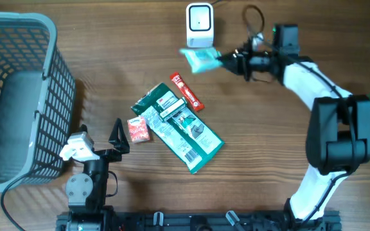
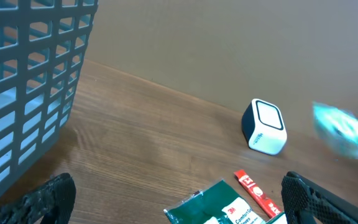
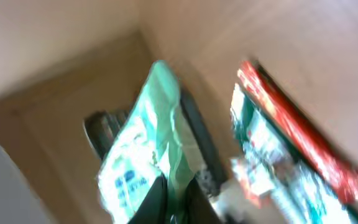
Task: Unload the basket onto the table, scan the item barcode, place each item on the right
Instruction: 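Hold the tissue pack under the scanner, then place the tissue pack at the right side of the table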
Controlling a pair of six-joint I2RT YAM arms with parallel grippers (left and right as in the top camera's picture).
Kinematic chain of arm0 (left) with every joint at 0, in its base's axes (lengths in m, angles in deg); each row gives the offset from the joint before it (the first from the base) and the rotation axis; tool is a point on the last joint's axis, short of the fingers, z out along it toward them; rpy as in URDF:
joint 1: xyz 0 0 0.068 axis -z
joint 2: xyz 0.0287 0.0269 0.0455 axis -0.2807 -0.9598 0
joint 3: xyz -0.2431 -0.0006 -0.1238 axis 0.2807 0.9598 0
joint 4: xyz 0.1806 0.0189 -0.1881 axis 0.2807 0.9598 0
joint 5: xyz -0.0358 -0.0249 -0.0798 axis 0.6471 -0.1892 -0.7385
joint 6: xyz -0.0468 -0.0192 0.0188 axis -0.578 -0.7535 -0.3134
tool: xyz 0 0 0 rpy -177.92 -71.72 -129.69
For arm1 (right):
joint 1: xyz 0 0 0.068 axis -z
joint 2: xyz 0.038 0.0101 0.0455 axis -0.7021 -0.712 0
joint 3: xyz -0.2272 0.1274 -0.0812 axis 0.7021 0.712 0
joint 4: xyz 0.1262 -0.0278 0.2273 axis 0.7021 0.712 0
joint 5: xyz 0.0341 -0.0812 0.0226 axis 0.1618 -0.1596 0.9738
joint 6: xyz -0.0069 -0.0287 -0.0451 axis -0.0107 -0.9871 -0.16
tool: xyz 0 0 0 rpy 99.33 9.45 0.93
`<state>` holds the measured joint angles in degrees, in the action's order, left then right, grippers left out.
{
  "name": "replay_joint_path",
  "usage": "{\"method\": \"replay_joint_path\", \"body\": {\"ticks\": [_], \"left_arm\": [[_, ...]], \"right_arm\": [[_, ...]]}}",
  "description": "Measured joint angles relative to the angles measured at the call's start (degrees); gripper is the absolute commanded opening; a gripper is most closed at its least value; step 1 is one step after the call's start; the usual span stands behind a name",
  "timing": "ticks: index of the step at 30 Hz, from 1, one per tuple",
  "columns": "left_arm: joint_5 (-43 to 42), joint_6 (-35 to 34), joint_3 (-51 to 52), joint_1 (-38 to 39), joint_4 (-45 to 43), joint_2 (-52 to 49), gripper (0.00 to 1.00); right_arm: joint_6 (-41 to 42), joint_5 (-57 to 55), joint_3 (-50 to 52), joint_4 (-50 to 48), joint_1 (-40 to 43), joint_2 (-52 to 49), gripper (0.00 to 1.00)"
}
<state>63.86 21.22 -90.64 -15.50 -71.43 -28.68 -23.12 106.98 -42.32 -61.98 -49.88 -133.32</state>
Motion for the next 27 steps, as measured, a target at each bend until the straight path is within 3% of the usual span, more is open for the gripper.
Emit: {"method": "replay_joint_path", "body": {"ticks": [2,8,15,18,23,27], "left_arm": [[0.00,0.00,0.00,0.00,0.00,0.00,1.00],[0.02,0.00,0.00,0.00,0.02,-0.02,1.00],[0.00,0.00,0.00,0.00,0.00,-0.02,1.00],[0.00,0.00,0.00,0.00,0.00,-0.02,1.00],[0.02,0.00,0.00,0.00,0.00,-0.02,1.00],[0.02,0.00,0.00,0.00,0.02,-0.02,1.00]], "right_arm": [[3.63,-8.07,-0.09,-8.44,-3.21,0.02,0.05],[10.73,-32.52,-0.28,-18.43,-10.19,-1.64,0.05],[13.44,-38.18,-17.64,-18.58,-10.05,-18.34,0.05],[13.64,-37.33,-20.00,-17.29,-10.05,-18.64,0.05],[8.48,-31.67,-20.41,0.22,-7.08,-15.56,0.05],[-2.40,-30.53,-20.74,20.65,6.91,-3.82,0.05]]}}
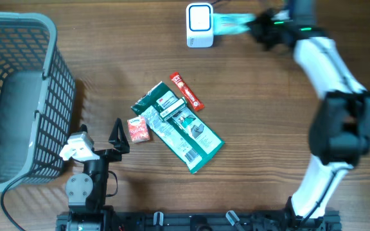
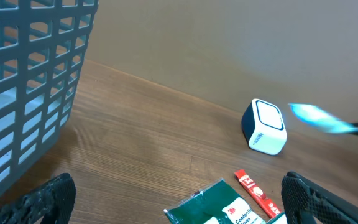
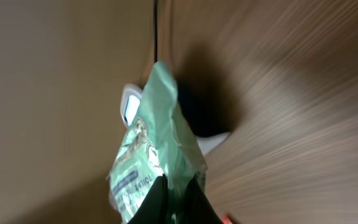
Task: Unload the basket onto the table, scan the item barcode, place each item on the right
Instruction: 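Place the tissue pack at the right side of the table, then grasp the green AXE box on the glove pack with the right gripper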
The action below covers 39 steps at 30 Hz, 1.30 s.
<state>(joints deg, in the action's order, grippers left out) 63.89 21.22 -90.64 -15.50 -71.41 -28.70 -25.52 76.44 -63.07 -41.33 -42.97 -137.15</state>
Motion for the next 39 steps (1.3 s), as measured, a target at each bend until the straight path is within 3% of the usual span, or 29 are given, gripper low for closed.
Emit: {"method": "replay_joint_path", "body": {"ticks": [6,7,8,10,14,18,21,22,24,25,29,33,35,37,39], "left_arm": [[0.00,0.00,0.00,0.00,0.00,0.00,1.00],[-0.02,0.00,0.00,0.00,0.00,0.00,1.00],[0.00,0.00,0.00,0.00,0.00,0.00,1.00],[-0.02,0.00,0.00,0.00,0.00,0.00,1.00],[0.00,0.00,0.00,0.00,0.00,0.00,1.00],[-0.02,0.00,0.00,0.00,0.00,0.00,1.00],[0.00,0.00,0.00,0.00,0.00,0.00,1.00],[0.00,0.00,0.00,0.00,0.00,0.00,1.00],[0.00,0.00,0.00,0.00,0.00,0.00,1.00],[0.00,0.00,0.00,0.00,0.00,0.00,1.00],[-0.02,0.00,0.00,0.00,0.00,0.00,1.00],[-0.02,0.00,0.00,0.00,0.00,0.00,1.00],[0.00,0.00,0.00,0.00,0.00,0.00,1.00],[-0.02,0.00,0.00,0.00,0.00,0.00,1.00],[-0.02,0.00,0.00,0.00,0.00,0.00,1.00]], "right_arm": [[-10.88,-12.92,-0.28,13.73,23.63,3.21,0.06],[-12.76,-15.10,-0.28,13.75,26.18,2.93,0.18],[-14.53,-17.38,-0.28,14.12,28.48,2.73,0.51],[-16.48,-20.17,-0.28,14.62,32.02,2.45,0.99],[-22.49,-16.35,-0.55,13.20,35.23,2.45,0.99],[-29.16,-4.04,-1.92,22.27,31.82,6.01,1.00],[-34.29,2.97,-2.56,31.85,19.54,8.15,0.99],[-34.99,4.07,-2.21,34.53,13.22,8.15,0.91],[-34.47,5.07,-2.14,36.06,4.26,8.15,0.84],[-33.24,4.98,-2.16,36.59,-0.28,8.15,0.97],[-15.37,-2.08,-1.81,39.76,-17.35,8.15,0.99],[0.28,-8.94,-1.79,37.07,-26.29,8.15,0.92],[3.89,-13.94,-1.79,35.58,-29.92,7.78,0.75],[4.46,-17.33,-1.79,34.47,-33.18,6.56,0.66],[5.09,-18.67,-1.77,32.92,-34.27,5.79,0.71]]}}
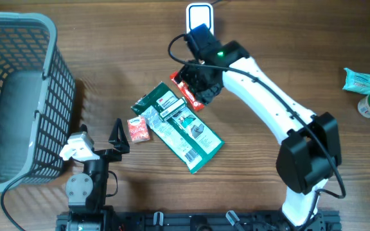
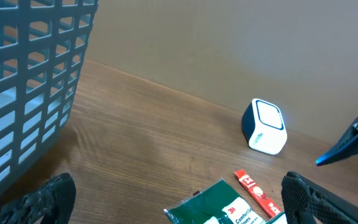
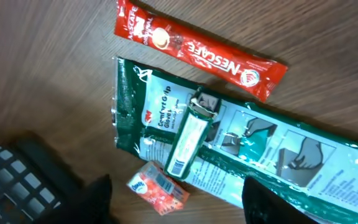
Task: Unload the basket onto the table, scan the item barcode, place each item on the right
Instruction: 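Grasp the green AXE box on the glove pack with the right gripper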
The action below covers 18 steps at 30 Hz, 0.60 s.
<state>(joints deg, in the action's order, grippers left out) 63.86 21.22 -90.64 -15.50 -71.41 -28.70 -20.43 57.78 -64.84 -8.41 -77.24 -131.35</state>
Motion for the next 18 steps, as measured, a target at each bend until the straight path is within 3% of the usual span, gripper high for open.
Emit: {"method": "replay_joint_path", "body": {"ticks": [1,6,7,8,9,12,13,15,17,18], "left_arm": [[0.00,0.00,0.00,0.00,0.00,0.00,1.00],[0.00,0.00,0.00,0.00,0.00,0.00,1.00],[0.00,0.00,0.00,0.00,0.00,0.00,1.00],[0.02,0.00,0.00,0.00,0.00,0.00,1.00],[0.00,0.00,0.00,0.00,0.00,0.00,1.00],[0.00,0.00,0.00,0.00,0.00,0.00,1.00],[0.02,0.00,0.00,0.00,0.00,0.00,1.00],[0.02,0.00,0.00,0.00,0.00,0.00,1.00],[0.00,0.00,0.00,0.00,0.00,0.00,1.00],[0.00,0.00,0.00,0.00,0.00,0.00,1.00]], "right_arm": [[0.13,-0.24,0.00,-0.17,-0.09,-0.13,0.76],[0.81,-0.09,0.11,-3.19,-0.11,-5.16,0.75],[-0.98,1.20,0.26,-4.57,-0.11,-5.68,0.79],[-5.25,3.41,0.33,-5.57,-0.11,-5.70,0.71],[-10.19,5.44,0.33,-6.08,-0.11,-5.70,0.78],[-32.87,10.19,0.37,-4.68,0.15,-5.70,0.79],[-49.53,12.39,0.35,-1.79,0.68,-5.70,0.89],[-72.35,10.97,0.37,0.61,1.62,-5.70,0.86],[-92.85,4.46,0.52,-6.40,2.23,-5.70,0.86],[-97.72,3.30,0.52,-7.67,2.45,-5.70,0.80]]}}
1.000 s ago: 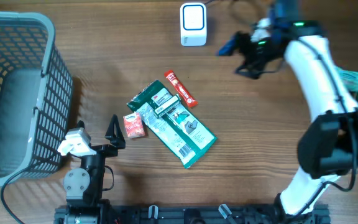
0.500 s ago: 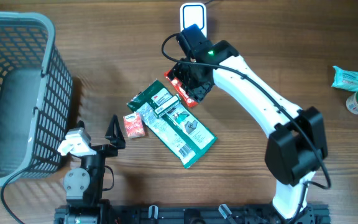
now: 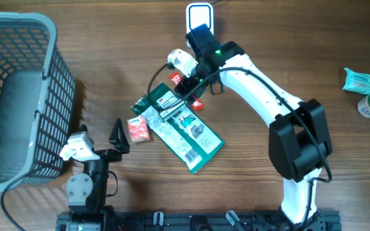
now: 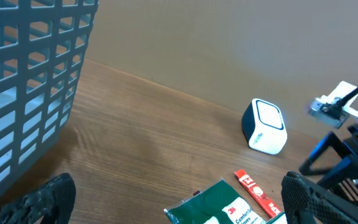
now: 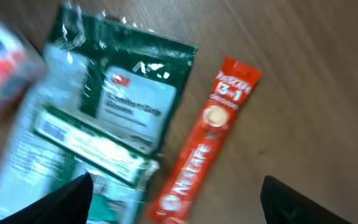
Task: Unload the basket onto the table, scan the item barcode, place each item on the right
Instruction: 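Grasp the green AXE box on the glove pack with the right gripper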
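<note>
The white barcode scanner (image 3: 199, 17) (image 4: 265, 126) stands at the back of the table. A red Nescafé stick (image 5: 207, 134) (image 3: 198, 104) lies beside a green 3M glove pack (image 3: 178, 128) (image 5: 114, 99) in the middle. My right gripper (image 3: 188, 86) (image 5: 176, 202) hangs open just over the stick, with nothing between its fingers. A small red packet (image 3: 138, 129) lies left of the pack. A light green pouch (image 3: 363, 80) rests at the far right. My left gripper (image 3: 116, 136) (image 4: 179, 205) stands open near the front left.
A grey mesh basket (image 3: 18, 96) (image 4: 36, 74) fills the left side. A green-lidded jar stands at the right edge beside the pouch. The scanner's cable runs off the back.
My right gripper, still open, has turned and come closer over the red stick, which now runs lengthwise through its view. The left arm has not moved.
My right gripper held the light green pouch right of the scanner, then up beside it. Later the pouch lay at the far right by the jar, and the gripper was open above the pile. Now it hangs open over the red stick.
</note>
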Controlling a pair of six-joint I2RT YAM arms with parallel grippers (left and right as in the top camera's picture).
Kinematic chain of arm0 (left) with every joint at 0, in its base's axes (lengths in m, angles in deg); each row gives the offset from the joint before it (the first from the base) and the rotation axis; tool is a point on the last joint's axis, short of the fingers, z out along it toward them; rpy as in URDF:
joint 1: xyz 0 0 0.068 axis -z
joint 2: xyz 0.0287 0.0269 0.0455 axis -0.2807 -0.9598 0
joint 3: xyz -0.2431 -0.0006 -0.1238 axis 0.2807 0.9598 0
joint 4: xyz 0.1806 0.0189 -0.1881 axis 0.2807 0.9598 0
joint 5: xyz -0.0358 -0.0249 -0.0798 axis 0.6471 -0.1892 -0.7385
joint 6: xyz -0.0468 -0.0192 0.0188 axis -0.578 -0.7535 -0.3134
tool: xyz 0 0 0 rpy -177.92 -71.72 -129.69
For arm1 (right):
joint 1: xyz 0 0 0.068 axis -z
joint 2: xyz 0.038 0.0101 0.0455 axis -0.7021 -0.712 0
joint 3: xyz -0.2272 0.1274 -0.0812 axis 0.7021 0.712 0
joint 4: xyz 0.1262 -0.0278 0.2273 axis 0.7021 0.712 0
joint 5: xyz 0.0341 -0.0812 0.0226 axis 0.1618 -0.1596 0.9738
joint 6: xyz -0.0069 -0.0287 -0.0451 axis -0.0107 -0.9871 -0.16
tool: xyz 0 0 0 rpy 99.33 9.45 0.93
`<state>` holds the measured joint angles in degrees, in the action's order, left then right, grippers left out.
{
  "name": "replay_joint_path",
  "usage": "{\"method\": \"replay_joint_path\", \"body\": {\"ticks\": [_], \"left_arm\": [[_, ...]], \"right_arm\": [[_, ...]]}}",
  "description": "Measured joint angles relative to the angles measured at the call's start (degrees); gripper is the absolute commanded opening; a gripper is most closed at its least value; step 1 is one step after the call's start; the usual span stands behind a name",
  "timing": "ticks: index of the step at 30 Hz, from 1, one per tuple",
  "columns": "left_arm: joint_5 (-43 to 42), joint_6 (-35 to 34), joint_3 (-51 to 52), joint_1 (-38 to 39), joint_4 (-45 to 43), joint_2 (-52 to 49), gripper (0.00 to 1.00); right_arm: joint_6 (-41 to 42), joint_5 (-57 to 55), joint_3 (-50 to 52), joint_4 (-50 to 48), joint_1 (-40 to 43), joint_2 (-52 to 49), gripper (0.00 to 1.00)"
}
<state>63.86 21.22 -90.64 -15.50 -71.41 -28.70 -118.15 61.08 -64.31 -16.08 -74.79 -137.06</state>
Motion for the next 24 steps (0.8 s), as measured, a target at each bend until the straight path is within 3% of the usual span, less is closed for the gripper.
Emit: {"method": "replay_joint_path", "body": {"ticks": [2,4,10,24], "left_arm": [[0.02,0.00,0.00,0.00,0.00,0.00,1.00],[0.02,0.00,0.00,0.00,0.00,0.00,1.00],[0.02,0.00,0.00,0.00,0.00,0.00,1.00],[0.00,0.00,0.00,0.00,0.00,0.00,1.00]], "right_arm": [[-11.10,0.50,-0.04,1.51,0.35,0.00,0.74],[-23.80,7.80,0.07,7.13,1.49,-0.02,0.76],[-39.58,27.58,1.66,8.92,7.37,-0.02,0.79],[-42.18,35.08,3.76,-5.42,7.26,-11.65,0.79]]}}
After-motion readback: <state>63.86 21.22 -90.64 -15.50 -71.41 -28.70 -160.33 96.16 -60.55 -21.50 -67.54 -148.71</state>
